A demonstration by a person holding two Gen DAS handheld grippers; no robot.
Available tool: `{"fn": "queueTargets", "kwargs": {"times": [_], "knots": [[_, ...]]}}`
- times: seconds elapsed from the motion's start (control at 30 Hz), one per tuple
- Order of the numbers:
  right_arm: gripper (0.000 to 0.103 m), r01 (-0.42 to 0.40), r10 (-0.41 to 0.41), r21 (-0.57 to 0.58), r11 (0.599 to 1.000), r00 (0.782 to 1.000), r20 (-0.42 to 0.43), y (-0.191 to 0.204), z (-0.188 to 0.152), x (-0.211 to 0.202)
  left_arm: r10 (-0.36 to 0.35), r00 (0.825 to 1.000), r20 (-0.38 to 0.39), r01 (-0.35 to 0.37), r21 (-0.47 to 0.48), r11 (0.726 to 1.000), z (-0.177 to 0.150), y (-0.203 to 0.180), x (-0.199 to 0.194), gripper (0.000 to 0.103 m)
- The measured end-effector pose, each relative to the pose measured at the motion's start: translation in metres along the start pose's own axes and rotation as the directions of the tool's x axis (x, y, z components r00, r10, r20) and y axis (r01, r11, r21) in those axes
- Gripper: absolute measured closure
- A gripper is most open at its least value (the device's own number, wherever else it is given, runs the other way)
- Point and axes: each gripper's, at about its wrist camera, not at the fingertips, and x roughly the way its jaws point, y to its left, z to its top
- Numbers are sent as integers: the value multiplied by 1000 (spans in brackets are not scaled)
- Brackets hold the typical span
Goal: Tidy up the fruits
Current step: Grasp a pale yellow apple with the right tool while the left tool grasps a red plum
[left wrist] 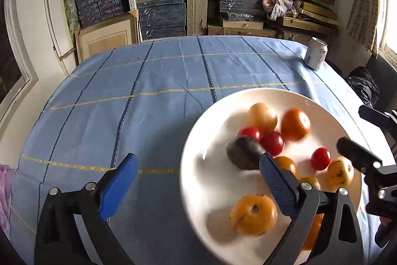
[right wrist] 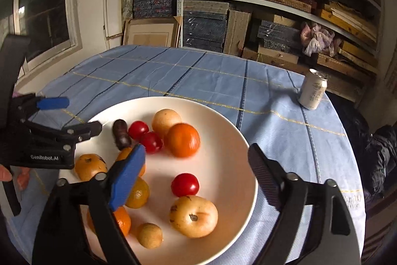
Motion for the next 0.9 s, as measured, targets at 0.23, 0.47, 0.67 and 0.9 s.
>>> {"fn": "queueTargets", "kwargs": {"times": [0.23,0.47,0.67,0.9], "knots": [[4,5,-5,80,997,1000,6,6,-23,-37,18,998,-57,-18,-8,1000,-32,4,-21,4],[4,-30,34,95,995,999,-42,24,-71,-83,-4,999,-50,4,-1,1000,-88,4,-72,4],[4,-91,98,58,994,987,-130,56,-113,-96,4,1000,-12,-3,65,998,-127,-4,-115,4],[4,-91,112,116,989,976,-188,80,-126,-70,-52,998,-24,54,76,996,-163,-9,-133,4]]}}
